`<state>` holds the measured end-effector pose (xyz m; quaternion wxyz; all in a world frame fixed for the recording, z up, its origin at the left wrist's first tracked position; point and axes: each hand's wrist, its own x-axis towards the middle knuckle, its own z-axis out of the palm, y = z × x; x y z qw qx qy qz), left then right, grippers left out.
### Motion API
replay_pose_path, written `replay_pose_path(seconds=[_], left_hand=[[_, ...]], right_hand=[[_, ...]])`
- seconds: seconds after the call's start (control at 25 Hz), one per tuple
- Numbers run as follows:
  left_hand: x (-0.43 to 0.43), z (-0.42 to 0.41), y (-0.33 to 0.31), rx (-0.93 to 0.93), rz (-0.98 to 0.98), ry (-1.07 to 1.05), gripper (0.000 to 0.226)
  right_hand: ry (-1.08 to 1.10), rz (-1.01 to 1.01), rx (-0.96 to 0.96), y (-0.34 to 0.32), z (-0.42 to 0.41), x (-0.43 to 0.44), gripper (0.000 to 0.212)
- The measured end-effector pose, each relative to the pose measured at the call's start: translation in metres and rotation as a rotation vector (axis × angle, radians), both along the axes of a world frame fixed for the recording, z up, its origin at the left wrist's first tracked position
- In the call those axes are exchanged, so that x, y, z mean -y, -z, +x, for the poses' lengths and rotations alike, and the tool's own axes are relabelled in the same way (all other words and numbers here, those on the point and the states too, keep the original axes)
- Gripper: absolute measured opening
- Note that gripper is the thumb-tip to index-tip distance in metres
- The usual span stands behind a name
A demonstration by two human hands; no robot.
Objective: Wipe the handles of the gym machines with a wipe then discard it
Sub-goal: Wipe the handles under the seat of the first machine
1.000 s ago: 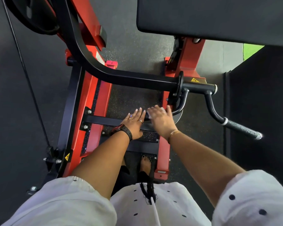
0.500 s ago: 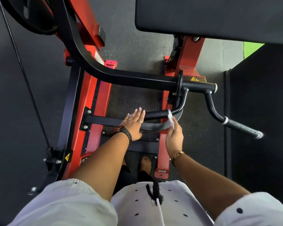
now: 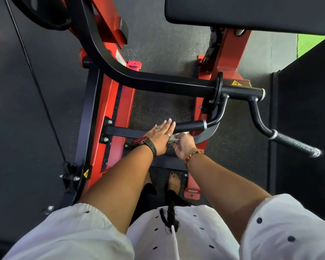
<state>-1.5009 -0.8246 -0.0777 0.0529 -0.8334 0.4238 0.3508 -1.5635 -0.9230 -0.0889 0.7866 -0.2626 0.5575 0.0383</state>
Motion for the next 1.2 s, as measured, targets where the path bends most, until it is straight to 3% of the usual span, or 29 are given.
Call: replay_pose_path(seconds=[0.16,0.24,0.36,0.44,0.52,0.64,0.72,0.8,0.88,0.92,1.12,1.2], left_hand=[[0.002,0.002,0.0,-0.058,-0.034,-0.031,0.083],[0.003,0.005,-0.001,-0.179,-0.154,-0.226,0.075],[0.003,0.002,-0.001,-0.45,-0.465,-0.982,0.061],[0.002,0.001,0.002,-0.692,-0.612,-1.516,0.052],[0.001,0.0,0.006,-0.933,-0.691,-1.781,0.055],[-0.004,0.005,0.005,-1.079,-0.748,-1.847,0.067],[-0.006,0.009,0.003,-1.132,-0.76,-1.864,0.075],[-0.006,0.013,-0.002,-1.148,-0.756,-1.871,0.08],[-0.006,0.015,-0.004,-1.117,-0.746,-1.881,0.082],[-0.006,0.016,-0.005,-1.132,-0.736,-1.887,0.082],[-0.01,0.017,-0.007,-1.239,-0.741,-1.852,0.086],[-0.009,0.017,-0.007,-1.176,-0.708,-1.852,0.084]], right_hand=[[-0.096,0.026,0.046,-0.006,-0.002,-0.007,0.023],[-0.242,-0.131,-0.023,-0.013,-0.009,0.0,0.023],[-0.502,-0.812,-0.198,-0.017,-0.026,0.016,0.021],[-0.568,-1.107,-0.057,-0.023,-0.031,0.021,0.023],[-0.728,-1.3,0.085,-0.02,-0.027,0.023,0.038],[-1.152,-1.621,0.294,-0.012,-0.012,0.02,0.052],[-1.527,-1.843,0.478,-0.002,-0.011,0.017,0.049],[-1.752,-1.885,0.412,0.005,-0.01,0.014,0.049],[-1.777,-1.803,0.146,0.005,0.002,0.008,0.054],[-1.777,-1.778,0.108,0.004,0.008,0.005,0.055],[-1.97,-2.019,0.596,-0.003,-0.005,0.026,0.05],[-1.861,-2.095,0.535,-0.011,-0.014,0.047,0.045]])
